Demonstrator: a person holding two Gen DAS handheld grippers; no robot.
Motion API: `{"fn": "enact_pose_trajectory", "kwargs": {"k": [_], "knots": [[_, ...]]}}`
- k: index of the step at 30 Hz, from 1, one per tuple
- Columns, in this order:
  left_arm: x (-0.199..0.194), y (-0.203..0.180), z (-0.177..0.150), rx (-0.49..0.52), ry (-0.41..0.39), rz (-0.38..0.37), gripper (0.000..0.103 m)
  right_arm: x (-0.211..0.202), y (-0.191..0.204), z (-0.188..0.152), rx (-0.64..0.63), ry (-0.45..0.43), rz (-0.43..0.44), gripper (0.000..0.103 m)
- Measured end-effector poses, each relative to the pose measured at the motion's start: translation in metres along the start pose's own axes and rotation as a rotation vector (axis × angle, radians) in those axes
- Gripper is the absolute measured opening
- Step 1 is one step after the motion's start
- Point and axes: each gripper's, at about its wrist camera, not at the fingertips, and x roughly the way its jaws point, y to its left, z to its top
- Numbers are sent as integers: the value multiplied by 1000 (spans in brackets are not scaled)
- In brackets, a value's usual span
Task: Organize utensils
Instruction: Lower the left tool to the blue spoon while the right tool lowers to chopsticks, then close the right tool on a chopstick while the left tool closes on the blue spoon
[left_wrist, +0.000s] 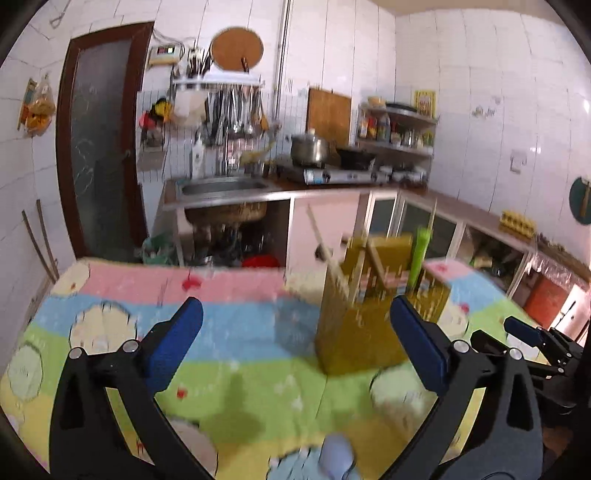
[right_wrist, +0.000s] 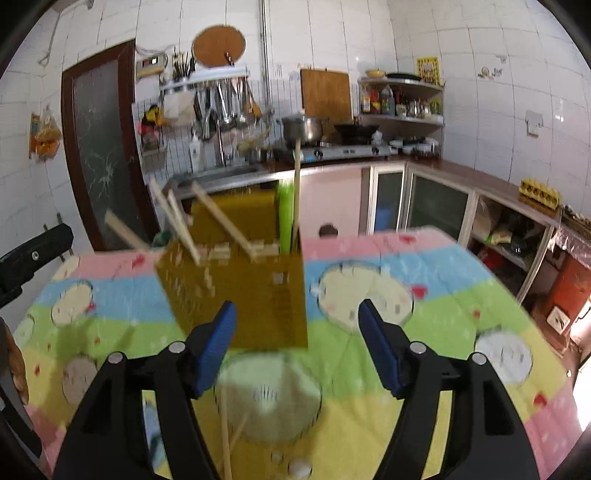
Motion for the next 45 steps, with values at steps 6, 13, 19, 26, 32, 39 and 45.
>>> {"fn": "enact_pose_trajectory", "kwargs": {"k": [6, 13, 19, 26, 32, 39, 45], "knots": [[15, 11, -51, -15, 120, 15, 98, 10, 5, -44, 0, 75, 2, 68], [40, 19, -88, -26, 234, 28, 98, 22, 17, -64, -31, 117, 6, 67], [50, 20, -102, -33, 292, 19, 98, 30, 31, -65, -74, 135, 21, 67], [54, 30, -102, -54, 305, 34, 98, 43, 52, -67, -159, 188, 42, 57], [57, 35, -105, -75, 319, 22, 98, 56, 54, -74, -161, 249, 45, 30], [58, 26, -112, -77, 351, -20, 98, 48, 40, -75, -87, 240, 42, 8], [57, 12, -118, -39, 380, -48, 97, 49, 15, -77, -4, 260, 17, 7]]}}
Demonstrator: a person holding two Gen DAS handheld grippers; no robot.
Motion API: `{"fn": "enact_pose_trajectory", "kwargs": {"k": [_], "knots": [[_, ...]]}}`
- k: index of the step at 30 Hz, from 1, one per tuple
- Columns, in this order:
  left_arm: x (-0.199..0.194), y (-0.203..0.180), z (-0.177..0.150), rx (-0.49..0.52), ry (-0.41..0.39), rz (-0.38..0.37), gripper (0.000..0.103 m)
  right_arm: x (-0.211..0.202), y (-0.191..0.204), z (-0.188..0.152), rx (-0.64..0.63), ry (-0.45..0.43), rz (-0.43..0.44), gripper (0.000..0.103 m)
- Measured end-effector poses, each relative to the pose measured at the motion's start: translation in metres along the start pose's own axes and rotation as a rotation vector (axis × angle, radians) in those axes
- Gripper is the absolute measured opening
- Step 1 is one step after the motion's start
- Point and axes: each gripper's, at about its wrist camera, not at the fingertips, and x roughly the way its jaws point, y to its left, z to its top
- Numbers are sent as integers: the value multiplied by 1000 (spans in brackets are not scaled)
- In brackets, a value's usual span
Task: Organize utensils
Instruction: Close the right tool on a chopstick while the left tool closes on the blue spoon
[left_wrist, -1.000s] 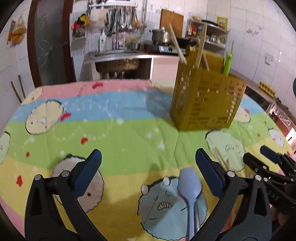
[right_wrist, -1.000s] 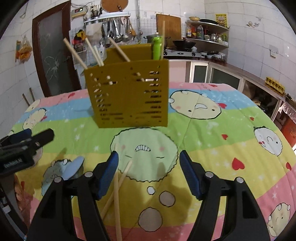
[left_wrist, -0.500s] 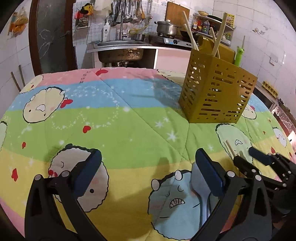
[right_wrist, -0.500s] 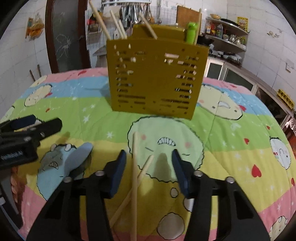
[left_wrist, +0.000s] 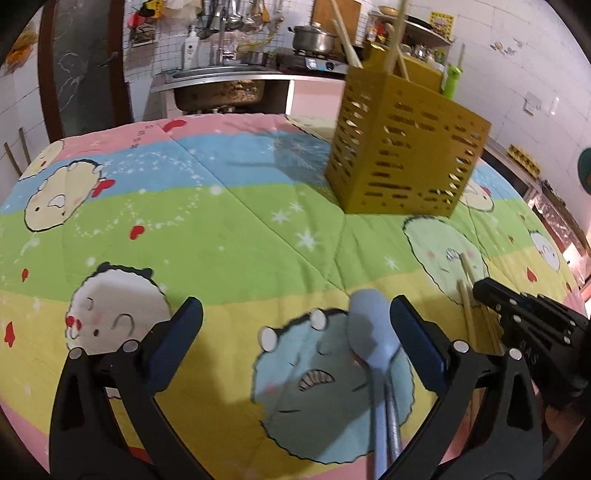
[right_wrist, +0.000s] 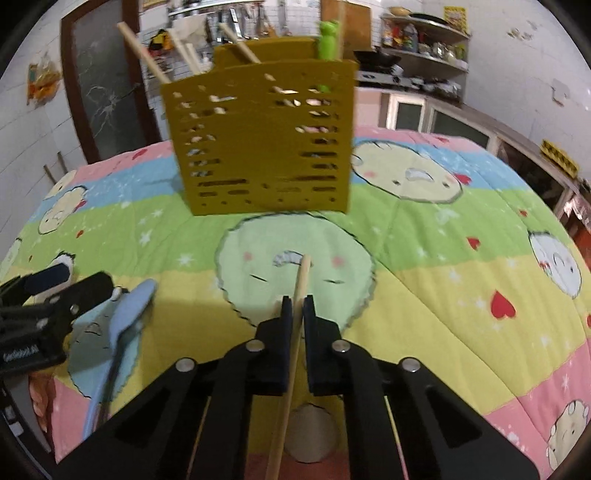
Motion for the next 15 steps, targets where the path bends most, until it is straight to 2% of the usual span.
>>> {"fn": "enact_pose_trajectory", "kwargs": {"k": [3, 5, 12, 15], "knots": [[3, -8, -4, 35, 14, 16, 96, -1, -7, -1, 25, -1, 4, 7], [6, -11, -6, 48, 34, 8, 91, -1, -9, -2, 33, -1, 0, 7], [8, -16, -10, 61, 40, 0, 89, -2, -15, -4, 59, -2, 10, 7], [12, -23, -11, 74, 62, -12, 82, -1, -14, -4, 54, 0, 3, 7]]}}
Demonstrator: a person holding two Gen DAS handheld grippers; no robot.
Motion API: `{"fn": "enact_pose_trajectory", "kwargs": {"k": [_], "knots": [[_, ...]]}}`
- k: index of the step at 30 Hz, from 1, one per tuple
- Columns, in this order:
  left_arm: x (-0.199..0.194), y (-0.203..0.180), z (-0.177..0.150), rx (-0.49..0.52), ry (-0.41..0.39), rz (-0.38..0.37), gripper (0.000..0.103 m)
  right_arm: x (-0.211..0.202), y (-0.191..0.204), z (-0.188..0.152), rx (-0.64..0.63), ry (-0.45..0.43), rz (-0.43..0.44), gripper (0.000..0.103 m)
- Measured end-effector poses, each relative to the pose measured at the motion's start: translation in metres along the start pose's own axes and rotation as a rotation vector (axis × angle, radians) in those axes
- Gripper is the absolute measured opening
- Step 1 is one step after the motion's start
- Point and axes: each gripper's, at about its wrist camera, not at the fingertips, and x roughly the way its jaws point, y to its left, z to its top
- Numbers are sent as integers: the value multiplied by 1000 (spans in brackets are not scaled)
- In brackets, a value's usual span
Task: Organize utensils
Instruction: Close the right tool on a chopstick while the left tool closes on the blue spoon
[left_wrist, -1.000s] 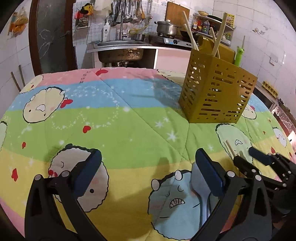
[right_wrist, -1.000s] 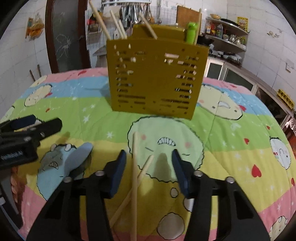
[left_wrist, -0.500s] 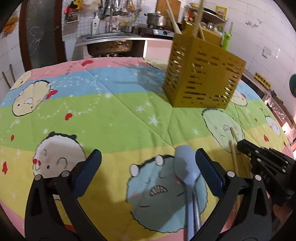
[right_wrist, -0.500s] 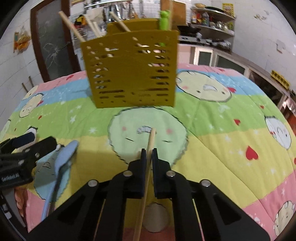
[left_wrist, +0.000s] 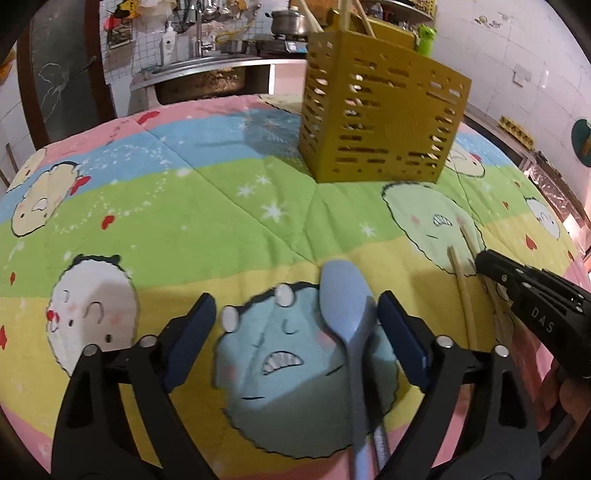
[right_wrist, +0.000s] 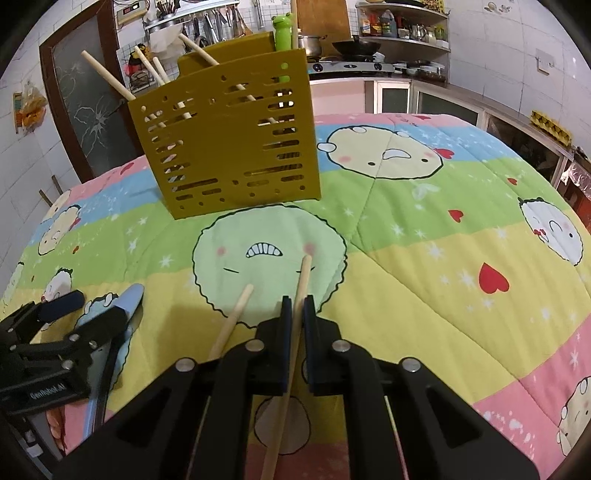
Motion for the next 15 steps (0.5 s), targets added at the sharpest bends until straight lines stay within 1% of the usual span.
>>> {"fn": "enact_pose_trajectory", "kwargs": {"k": [2, 4, 10, 12, 15], "knots": [[3, -6, 1, 21, 13, 0, 77, 1, 1, 0, -7, 0, -7, 7], [4, -8, 0, 28, 14, 3, 76, 0, 1, 0, -4, -1, -5, 7], [3, 1, 6, -31, 15, -34, 72, 1, -1, 0, 6, 4, 4, 7], [6, 2, 9, -33, 15, -35, 67, 2, 1, 0, -1, 7, -2, 7], [11, 4, 16, -40, 16, -32, 61, 5, 1, 2, -6, 20, -6, 8]]}}
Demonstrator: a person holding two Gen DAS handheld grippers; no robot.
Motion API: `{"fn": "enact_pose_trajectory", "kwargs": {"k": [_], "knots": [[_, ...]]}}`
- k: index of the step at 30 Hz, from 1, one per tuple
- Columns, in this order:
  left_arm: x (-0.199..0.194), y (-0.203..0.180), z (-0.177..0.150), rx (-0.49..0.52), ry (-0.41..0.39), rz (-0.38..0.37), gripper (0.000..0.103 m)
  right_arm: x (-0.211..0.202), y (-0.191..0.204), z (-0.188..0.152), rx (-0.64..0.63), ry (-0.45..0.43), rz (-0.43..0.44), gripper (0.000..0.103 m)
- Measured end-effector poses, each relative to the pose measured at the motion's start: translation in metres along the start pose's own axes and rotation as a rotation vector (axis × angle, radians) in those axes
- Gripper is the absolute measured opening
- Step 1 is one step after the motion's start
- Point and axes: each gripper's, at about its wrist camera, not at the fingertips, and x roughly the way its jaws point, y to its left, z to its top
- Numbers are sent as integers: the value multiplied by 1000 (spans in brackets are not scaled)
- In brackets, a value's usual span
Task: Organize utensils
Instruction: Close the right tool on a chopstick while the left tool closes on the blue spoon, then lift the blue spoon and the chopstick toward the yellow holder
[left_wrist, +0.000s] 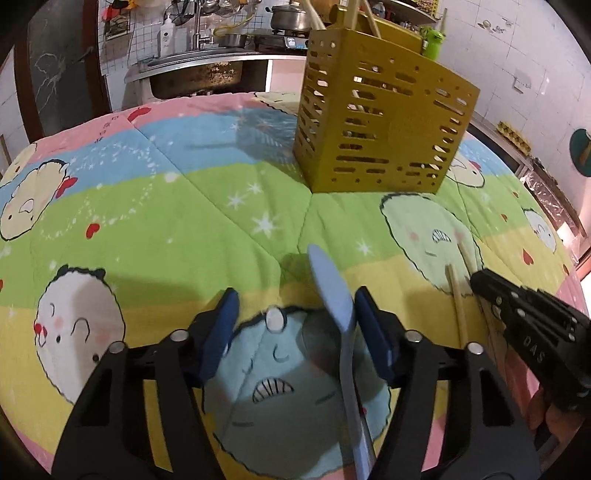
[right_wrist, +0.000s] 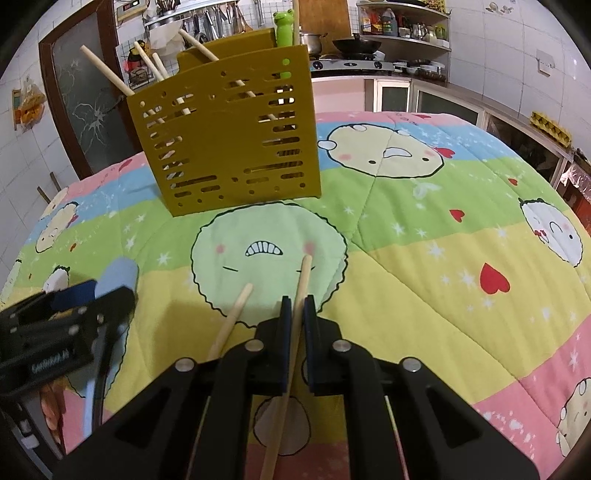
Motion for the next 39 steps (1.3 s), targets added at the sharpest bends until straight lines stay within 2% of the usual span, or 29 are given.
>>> {"fn": "enact_pose_trajectory", "kwargs": {"k": [10, 15, 17, 23, 28, 34, 36, 39], "knots": [[7, 7, 9, -27, 8, -21, 59, 11, 3, 10, -13, 32, -21, 9], [5, 19, 12, -76, -2, -41, 38, 12, 0, 12, -2, 38, -7, 9], [7, 25, 14, -98, 3, -62, 36, 14, -1, 14, 0, 43, -4, 9], [14, 34, 23, -134, 21, -101, 36, 26, -3, 27, 5, 75, 8, 9], [12, 27, 26, -91, 67, -39, 36, 26, 4, 26, -28, 79, -24, 9], [8, 26, 25, -106, 79, 13, 38, 26, 7, 27, -42, 83, -36, 9], [6, 29, 24, -122, 77, 21, 59, 26, 9, 26, -50, 79, -42, 9], [4, 29, 22, -127, 76, 44, 63, 24, 9, 26, -46, 76, -38, 9]]}}
